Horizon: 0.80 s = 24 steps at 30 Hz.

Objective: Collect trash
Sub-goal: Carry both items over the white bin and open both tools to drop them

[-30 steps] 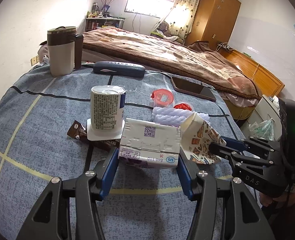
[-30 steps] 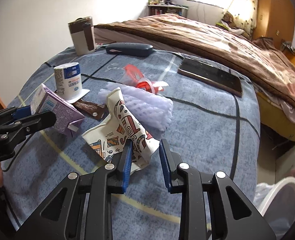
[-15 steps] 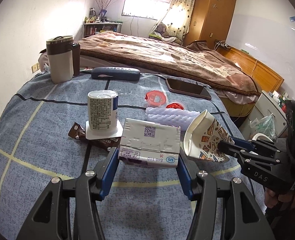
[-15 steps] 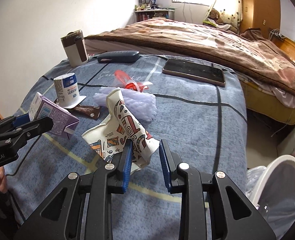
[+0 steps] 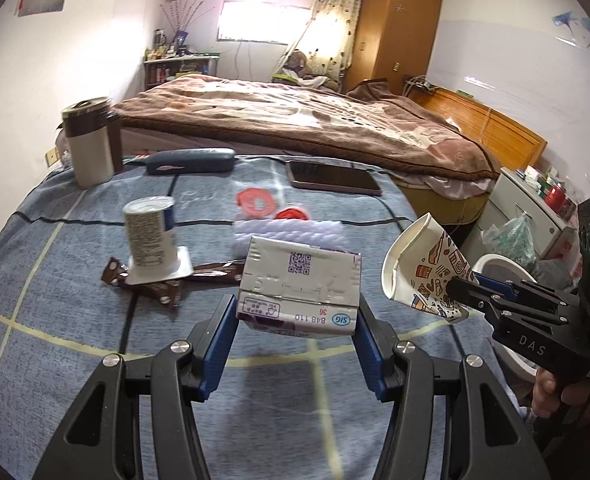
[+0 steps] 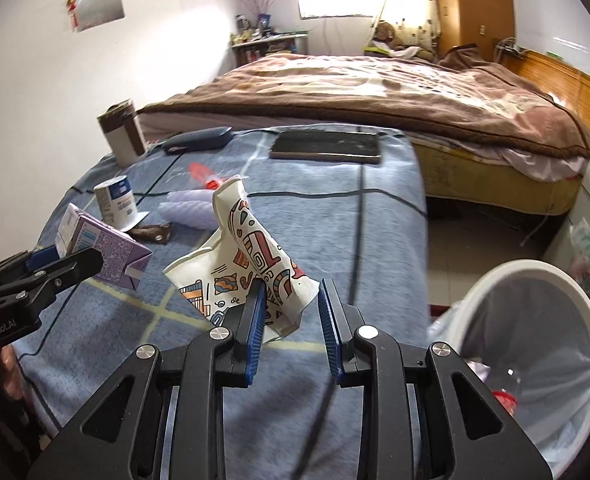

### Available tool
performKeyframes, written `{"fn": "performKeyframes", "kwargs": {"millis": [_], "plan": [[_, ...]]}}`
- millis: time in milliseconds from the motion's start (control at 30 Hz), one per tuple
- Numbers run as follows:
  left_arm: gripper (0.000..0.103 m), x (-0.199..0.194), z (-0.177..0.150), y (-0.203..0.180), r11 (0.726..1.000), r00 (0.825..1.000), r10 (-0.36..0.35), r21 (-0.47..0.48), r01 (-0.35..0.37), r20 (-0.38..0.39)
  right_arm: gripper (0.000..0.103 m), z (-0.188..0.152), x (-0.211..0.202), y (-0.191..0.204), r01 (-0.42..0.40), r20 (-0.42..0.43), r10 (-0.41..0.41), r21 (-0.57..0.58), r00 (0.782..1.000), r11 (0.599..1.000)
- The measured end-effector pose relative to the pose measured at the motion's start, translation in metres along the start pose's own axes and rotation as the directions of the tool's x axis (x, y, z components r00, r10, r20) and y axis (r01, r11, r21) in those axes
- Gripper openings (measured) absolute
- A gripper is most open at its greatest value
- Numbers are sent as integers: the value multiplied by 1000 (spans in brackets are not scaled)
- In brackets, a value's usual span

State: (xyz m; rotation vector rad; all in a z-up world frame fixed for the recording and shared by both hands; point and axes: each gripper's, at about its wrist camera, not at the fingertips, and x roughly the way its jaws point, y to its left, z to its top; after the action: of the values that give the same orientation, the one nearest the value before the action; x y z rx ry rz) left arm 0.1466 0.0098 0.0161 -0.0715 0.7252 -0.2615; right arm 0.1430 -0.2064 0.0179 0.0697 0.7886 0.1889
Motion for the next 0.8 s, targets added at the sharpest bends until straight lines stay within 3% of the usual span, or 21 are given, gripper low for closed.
{"fn": "performKeyframes", "kwargs": {"millis": [433, 800], "plan": [[58, 4, 6, -71, 990, 996, -86, 110, 85, 6, 29, -13, -42, -54, 81, 59, -88, 102, 994, 991], [58, 13, 7, -145, 958, 984, -180, 223, 179, -13, 29, -30, -71, -103, 196, 70, -213, 201, 974, 960]]}}
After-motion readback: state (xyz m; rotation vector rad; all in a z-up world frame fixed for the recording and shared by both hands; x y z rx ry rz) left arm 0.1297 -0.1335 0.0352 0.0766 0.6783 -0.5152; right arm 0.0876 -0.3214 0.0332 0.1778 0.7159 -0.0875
